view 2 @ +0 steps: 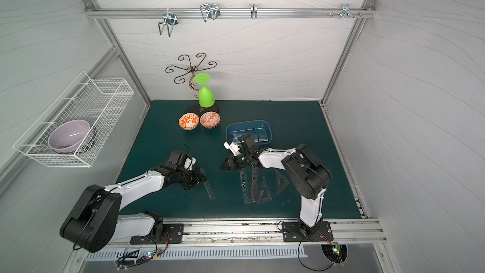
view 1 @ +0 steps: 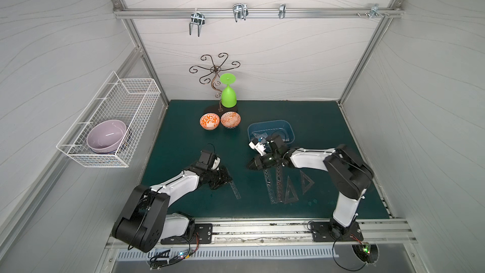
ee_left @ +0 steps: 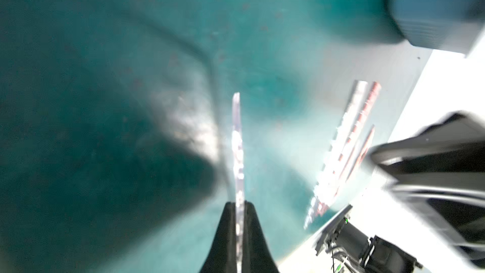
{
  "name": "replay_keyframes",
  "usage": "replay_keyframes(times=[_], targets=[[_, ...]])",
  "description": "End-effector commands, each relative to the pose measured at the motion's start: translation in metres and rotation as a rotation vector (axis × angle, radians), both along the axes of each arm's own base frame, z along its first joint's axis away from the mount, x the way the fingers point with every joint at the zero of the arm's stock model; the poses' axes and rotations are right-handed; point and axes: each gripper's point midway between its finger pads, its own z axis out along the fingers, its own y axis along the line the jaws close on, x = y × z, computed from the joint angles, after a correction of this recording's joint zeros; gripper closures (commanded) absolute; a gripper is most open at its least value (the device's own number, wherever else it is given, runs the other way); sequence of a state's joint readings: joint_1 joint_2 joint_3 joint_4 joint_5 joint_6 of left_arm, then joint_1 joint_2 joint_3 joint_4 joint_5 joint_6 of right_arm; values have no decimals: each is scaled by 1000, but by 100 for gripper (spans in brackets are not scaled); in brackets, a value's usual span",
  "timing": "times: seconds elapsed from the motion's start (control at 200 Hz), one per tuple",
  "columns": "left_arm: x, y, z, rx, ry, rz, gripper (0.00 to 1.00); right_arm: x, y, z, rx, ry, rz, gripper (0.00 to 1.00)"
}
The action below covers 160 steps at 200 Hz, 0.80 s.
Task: Put the scattered rulers into the storage box
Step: Pick up the ruler from the center of the board.
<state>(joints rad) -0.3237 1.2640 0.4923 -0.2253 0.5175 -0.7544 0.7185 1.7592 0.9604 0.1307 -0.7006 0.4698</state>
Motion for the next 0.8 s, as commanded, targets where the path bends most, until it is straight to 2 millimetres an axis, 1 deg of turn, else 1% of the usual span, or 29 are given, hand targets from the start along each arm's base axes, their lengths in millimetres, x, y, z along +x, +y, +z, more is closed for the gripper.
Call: replay_keyframes(times=[0.0,0.055,0.145,0.255,0.37,0.475,0.58,0.65,0.795], targets=[[9,-16,57,-69,-130,-126,100,-8,-18,49,67,-71,68,68],[9,-23,82,-107,-176,-181,100,-9,-23,68,98,-98,80,63],[5,-36,112,-189,-226,-270,100,-15,-25,92,146,-121,103,54],[-3,-53,138,-334,-257,-377,100,-18,-28,110,202,-101,127,44],[-9,-63,150,-435,-264,-432,100,-15,-30,117,234,-63,130,33],[-10,-68,158,-488,-283,-453,100,-14,-25,120,257,-22,149,29],[-12,-70,165,-515,-301,-472,100,-10,-18,117,272,21,157,29],[-12,-70,166,-524,-310,-480,100,-11,-11,116,281,39,170,29],[-10,-72,165,-533,-309,-481,100,-16,3,118,295,64,203,34]])
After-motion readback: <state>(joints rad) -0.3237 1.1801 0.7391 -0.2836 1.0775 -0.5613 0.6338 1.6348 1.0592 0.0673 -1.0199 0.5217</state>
